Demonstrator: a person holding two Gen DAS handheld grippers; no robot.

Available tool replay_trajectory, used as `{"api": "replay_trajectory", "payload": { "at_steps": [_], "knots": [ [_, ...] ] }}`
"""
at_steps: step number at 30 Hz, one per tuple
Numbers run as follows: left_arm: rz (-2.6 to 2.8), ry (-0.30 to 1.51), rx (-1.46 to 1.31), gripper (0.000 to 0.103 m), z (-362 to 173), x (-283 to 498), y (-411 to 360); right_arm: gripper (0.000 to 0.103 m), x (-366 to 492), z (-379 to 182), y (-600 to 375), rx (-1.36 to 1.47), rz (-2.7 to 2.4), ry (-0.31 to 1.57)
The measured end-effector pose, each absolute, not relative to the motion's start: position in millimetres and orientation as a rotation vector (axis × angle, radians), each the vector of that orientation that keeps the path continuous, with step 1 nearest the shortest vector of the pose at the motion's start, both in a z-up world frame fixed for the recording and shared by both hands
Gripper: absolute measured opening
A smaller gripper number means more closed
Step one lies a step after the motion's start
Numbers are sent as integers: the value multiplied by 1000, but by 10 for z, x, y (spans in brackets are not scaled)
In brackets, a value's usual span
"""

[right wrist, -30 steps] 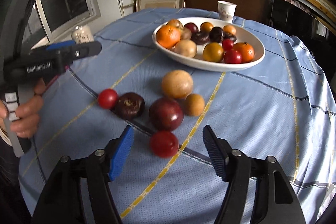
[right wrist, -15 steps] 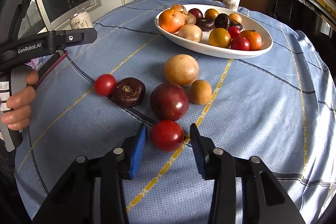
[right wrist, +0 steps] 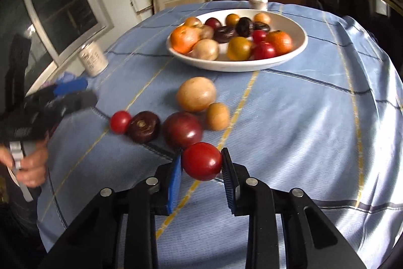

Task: Organize fruits
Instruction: 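Grasp another red tomato with the right tool while the left grasps a small red tomato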

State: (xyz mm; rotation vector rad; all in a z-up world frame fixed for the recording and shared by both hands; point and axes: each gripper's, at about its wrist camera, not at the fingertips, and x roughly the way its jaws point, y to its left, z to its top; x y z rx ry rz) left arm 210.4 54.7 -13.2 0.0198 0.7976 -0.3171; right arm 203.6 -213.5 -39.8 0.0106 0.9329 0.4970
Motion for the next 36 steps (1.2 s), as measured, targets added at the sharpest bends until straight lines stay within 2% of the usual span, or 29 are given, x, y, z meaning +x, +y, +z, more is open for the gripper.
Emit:
{"api": "replay_trajectory", "payload": {
  "at_steps": [3,5,8,14,25,29,36],
  "knots": [
    [-366,820,84,68,-221,2061,436,31,2043,-396,-2171,29,492,935],
    [-381,839,110,59,-278,2058,395,31,2038,-393,-2165,26,494,934],
    [-390,852,132,58,-331,2055,370,31,2026,-390,-2157,23,499,934],
    [-402,875,154,47,-403,2085,341,31,2007,-386,-2169,30,494,936],
    [-376,907,196,41,-538,2181,268,31,2004,-360,-2198,37,491,926],
    [-380,928,205,29,-588,2213,239,31,2003,-357,-2206,38,488,924],
    [-374,932,201,28,-619,2235,239,31,2028,-364,-2239,51,478,924]
  ]
}}
